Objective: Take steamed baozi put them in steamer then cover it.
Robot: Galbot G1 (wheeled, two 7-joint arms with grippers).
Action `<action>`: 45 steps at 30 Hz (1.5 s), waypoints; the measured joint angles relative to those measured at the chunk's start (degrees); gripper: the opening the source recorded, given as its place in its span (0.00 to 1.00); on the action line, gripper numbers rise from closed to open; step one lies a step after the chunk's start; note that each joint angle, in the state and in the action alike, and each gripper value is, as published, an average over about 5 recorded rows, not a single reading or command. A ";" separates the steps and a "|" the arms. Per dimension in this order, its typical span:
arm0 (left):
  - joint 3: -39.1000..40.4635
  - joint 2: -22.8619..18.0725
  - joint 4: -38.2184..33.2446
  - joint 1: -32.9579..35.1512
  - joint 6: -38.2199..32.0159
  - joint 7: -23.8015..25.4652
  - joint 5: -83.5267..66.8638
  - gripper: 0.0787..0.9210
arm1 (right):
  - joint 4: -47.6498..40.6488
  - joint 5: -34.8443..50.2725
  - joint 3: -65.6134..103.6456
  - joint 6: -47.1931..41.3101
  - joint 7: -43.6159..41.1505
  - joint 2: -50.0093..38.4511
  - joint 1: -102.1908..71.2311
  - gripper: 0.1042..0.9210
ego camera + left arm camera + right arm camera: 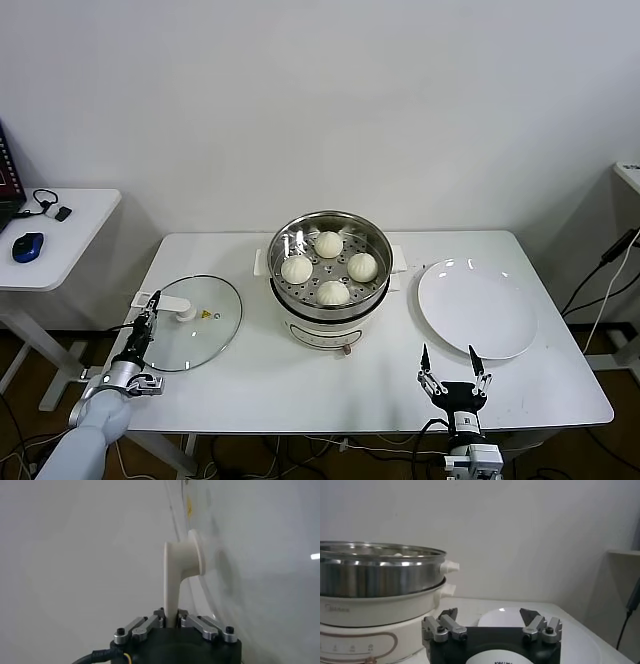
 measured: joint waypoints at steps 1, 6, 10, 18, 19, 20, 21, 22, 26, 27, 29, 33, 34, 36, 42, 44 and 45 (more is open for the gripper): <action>-0.05 0.00 0.12 0.00 -0.03 -0.20 0.02 0.16 | -0.03 -0.02 -0.01 0.01 0.00 0.00 0.00 0.88; -0.17 -0.04 0.46 0.06 -0.15 -1.17 -0.01 0.26 | -0.07 -0.05 -0.08 0.12 0.02 0.05 -0.04 0.88; -0.20 -0.17 0.53 0.15 -0.34 -1.69 -0.03 0.39 | -0.08 -0.06 -0.09 0.24 0.02 0.05 -0.19 0.88; -0.85 -0.16 -0.34 1.11 -0.31 -2.14 -0.22 0.67 | -0.08 -0.04 -0.01 0.35 0.06 0.04 -0.31 0.88; -0.97 -0.04 -0.59 1.35 -0.26 -2.13 -0.34 0.70 | -0.08 -0.04 -0.03 0.35 0.07 0.05 -0.32 0.88; -1.10 0.11 -0.87 1.62 -0.20 -2.11 -0.50 0.73 | -0.08 -0.05 -0.06 0.36 0.08 0.06 -0.33 0.88; -1.26 0.28 -1.18 1.91 -0.14 -2.08 -0.68 0.77 | -0.09 -0.07 -0.10 0.36 0.10 0.09 -0.35 0.88; -1.45 0.44 -1.53 2.22 -0.09 -2.03 -0.89 0.80 | -0.10 -0.09 -0.15 0.37 0.12 0.13 -0.36 0.88; -2.38 1.18 -3.36 3.77 0.03 -1.79 -1.92 0.87 | -0.24 -0.30 -0.25 0.44 0.17 0.36 -0.39 0.88; -2.70 1.33 -3.96 4.27 0.02 -1.71 -2.21 0.88 | -0.27 -0.35 -0.26 0.45 0.17 0.40 -0.39 0.88; -3.43 1.53 -5.36 5.47 -0.03 -1.50 -2.83 0.88 | -0.34 -0.43 -0.26 0.47 0.18 0.45 -0.40 0.88; -5.45 1.58 -9.05 8.81 -0.15 -0.91 -4.29 0.88 | -0.49 -0.56 -0.32 0.48 0.17 0.49 -0.45 0.88; -6.04 1.54 -10.08 9.84 -0.21 -0.74 -4.69 0.88 | -0.52 -0.58 -0.33 0.47 0.15 0.48 -0.46 0.88; -7.31 1.40 -12.26 12.16 -0.35 -0.34 -5.56 0.88 | -0.57 -0.58 -0.35 0.44 0.05 0.45 -0.46 0.88; -10.45 0.51 -19.84 20.32 -0.29 1.82 -10.96 0.88 | -0.20 -0.09 -0.44 0.00 -0.85 -0.02 -0.46 0.88; -10.95 0.07 -22.99 22.97 0.07 2.79 -14.86 0.88 | 0.10 0.19 -0.47 -0.16 -1.36 -0.33 -0.38 0.88; -11.18 -0.16 -24.63 24.17 0.30 3.26 -17.22 0.88 | 0.28 0.35 -0.48 -0.22 -1.67 -0.51 -0.33 0.88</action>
